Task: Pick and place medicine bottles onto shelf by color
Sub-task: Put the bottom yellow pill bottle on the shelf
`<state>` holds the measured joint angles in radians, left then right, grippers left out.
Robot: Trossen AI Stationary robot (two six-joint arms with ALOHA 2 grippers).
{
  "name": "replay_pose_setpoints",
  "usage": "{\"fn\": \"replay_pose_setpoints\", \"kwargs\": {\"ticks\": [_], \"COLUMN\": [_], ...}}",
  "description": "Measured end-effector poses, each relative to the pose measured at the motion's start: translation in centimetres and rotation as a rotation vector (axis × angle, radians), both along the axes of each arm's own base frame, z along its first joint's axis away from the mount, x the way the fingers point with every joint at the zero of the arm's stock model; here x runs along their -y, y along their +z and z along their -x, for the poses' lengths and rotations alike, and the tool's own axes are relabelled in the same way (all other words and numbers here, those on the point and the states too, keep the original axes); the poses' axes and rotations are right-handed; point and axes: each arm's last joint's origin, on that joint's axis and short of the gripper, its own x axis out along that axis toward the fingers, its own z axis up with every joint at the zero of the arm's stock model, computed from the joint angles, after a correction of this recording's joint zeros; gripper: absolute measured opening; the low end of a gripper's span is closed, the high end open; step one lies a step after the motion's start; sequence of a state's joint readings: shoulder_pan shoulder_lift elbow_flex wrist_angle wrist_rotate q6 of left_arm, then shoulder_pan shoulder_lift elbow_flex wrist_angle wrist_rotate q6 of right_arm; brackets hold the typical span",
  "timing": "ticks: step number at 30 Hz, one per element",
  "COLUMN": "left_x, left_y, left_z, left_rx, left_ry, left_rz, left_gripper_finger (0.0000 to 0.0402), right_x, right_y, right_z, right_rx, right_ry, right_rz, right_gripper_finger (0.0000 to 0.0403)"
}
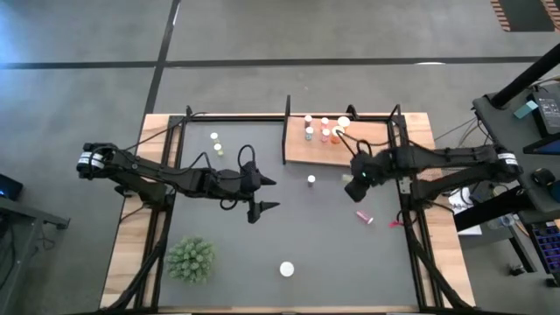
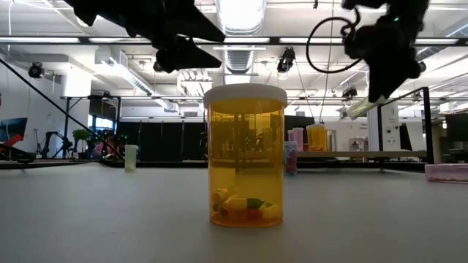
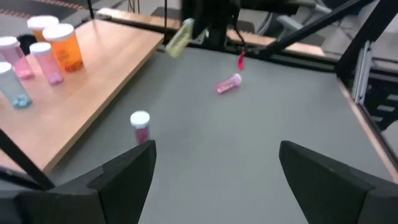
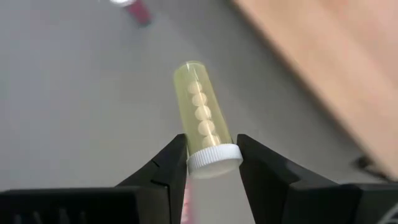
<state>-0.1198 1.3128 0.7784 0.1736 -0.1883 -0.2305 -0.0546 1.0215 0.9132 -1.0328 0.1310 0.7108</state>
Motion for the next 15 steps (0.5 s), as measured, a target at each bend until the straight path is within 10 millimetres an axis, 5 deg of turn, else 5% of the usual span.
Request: {"fn": "replay_pose_setpoints", "kwargs": {"ticks": [9,15], "left_x": [0.0,0.1], "left_y": [0.1,-0.5], "left_z": [-0.2,-0.5], "left_rx": [0.019,-0.002], "left_ry": [0.0,0.0], "left_rz": [0.002,0.0], "left_gripper_finger": [0.0325,0.0325], "right_x": [4.6,5.7], "right_y": [1.3,1.1], "right_z": [-1.5,-3.2], "right_rx": [-0.3,-0.488], "right_ry": [-0.019,-0.02], "right_rz": [-0.009,-0.065], "right_gripper_finger": [0.012,0.0125]}}
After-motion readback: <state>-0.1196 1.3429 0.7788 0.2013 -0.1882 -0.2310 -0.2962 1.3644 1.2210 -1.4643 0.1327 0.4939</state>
